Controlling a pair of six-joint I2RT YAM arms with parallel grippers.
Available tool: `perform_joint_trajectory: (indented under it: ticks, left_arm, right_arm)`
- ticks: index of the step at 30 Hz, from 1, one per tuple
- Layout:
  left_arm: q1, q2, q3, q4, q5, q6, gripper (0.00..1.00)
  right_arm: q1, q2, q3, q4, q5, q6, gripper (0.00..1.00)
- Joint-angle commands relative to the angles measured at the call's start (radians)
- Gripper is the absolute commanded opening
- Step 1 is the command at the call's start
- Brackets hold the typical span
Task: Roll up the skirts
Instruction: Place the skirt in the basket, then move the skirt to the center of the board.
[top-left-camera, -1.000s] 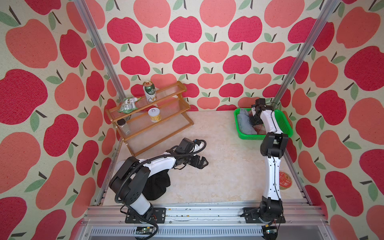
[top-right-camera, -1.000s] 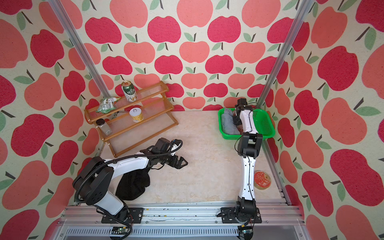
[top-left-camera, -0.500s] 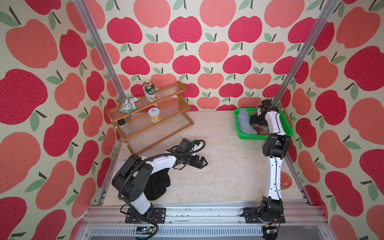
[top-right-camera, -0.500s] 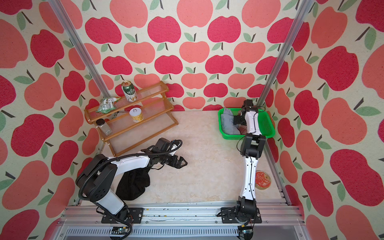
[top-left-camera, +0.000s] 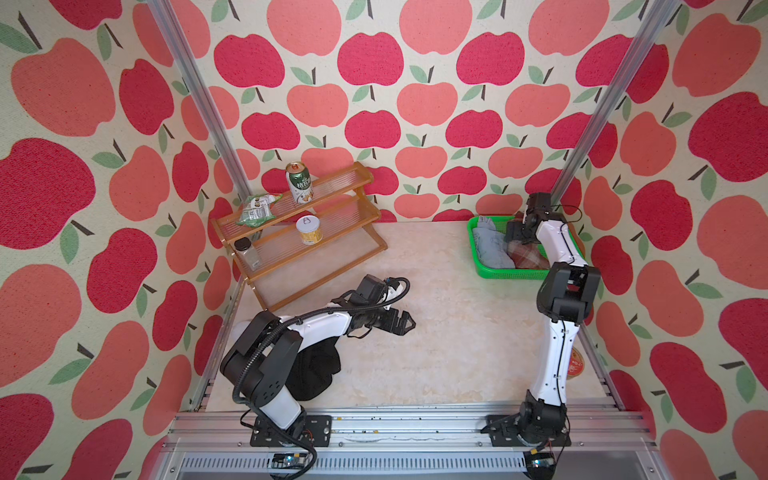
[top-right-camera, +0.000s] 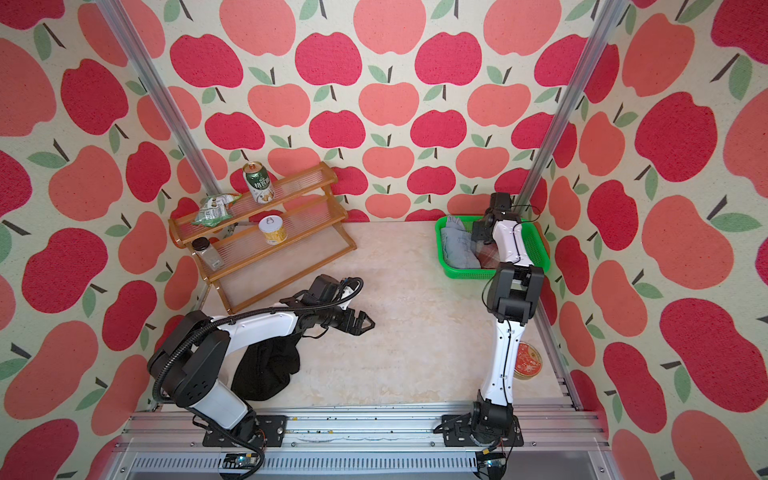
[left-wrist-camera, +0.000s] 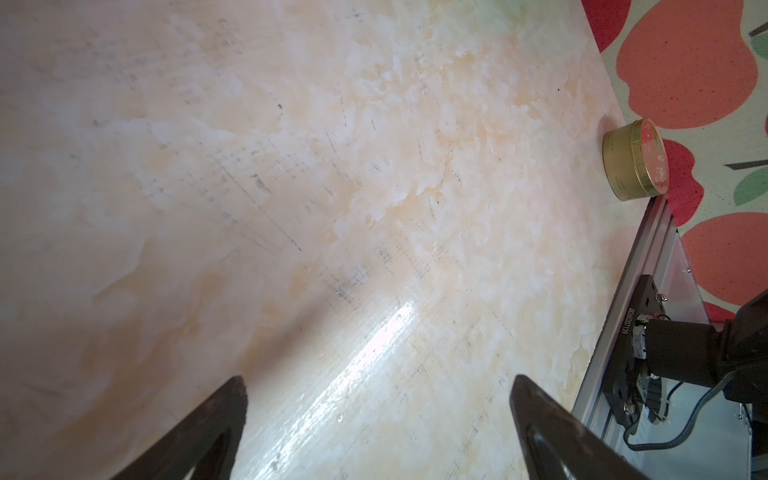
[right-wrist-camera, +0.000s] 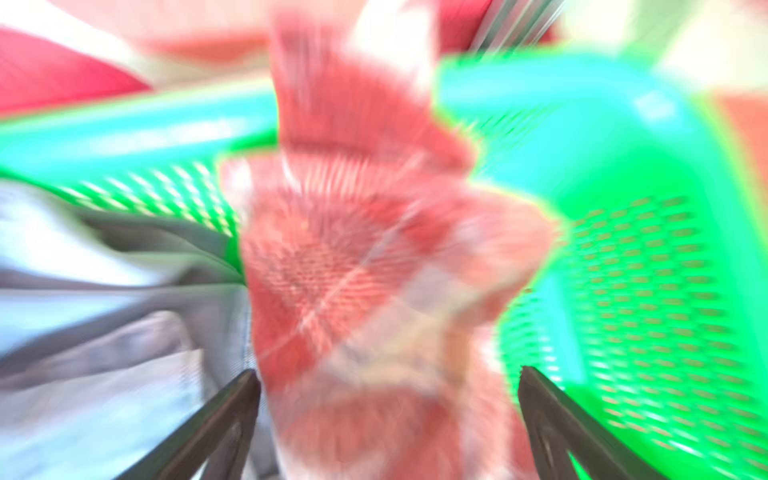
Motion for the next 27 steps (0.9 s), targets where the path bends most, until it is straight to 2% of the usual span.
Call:
perform_joint_trajectory:
  ticks: [1, 4, 9, 14, 18, 21, 23, 27]
  left_arm:
    - [-0.003, -0.029, -0.007, 0.023, -0.021, -0.011, 1.00]
    - [-0.011, -0.072, -0.019, 0.023, -0.076, -0.003, 1.00]
    - [-0.010, -0.242, -0.062, 0.041, -0.255, -0.005, 1.00]
    - [-0.010, -0.457, -0.109, 0.086, -0.426, -0.012, 0.99]
    - [0.003, -0.608, -0.133, 0.132, -0.491, -0.008, 1.00]
    - [0.037, -0.693, -0.117, 0.099, -0.578, -0.116, 0.99]
    - [0.075, -0.728, -0.088, 0.046, -0.581, -0.180, 1.00]
    - [0.088, -0.766, -0.019, -0.048, -0.585, -0.126, 0.99]
  right_arm:
    - [0.003, -0.102, -0.065, 0.089, 0.075, -0.018, 0.99]
    - [0.005, -0.218, -0.246, 0.227, 0.077, -0.009, 0.99]
    - [0.058, -0.451, -0.511, 0.366, 0.010, 0.014, 0.99]
    - [0.205, -0.622, -0.702, 0.350, -0.080, 0.108, 0.98]
    - [0.345, -0.740, -0.908, 0.400, -0.197, 0.232, 0.88]
    - [0.463, -0.748, -1.030, 0.455, -0.332, 0.329, 0.78]
    - [0.548, -0.715, -1.069, 0.480, -0.404, 0.378, 0.74]
    - [0.714, -0.615, -1.077, 0.563, -0.538, 0.463, 0.73]
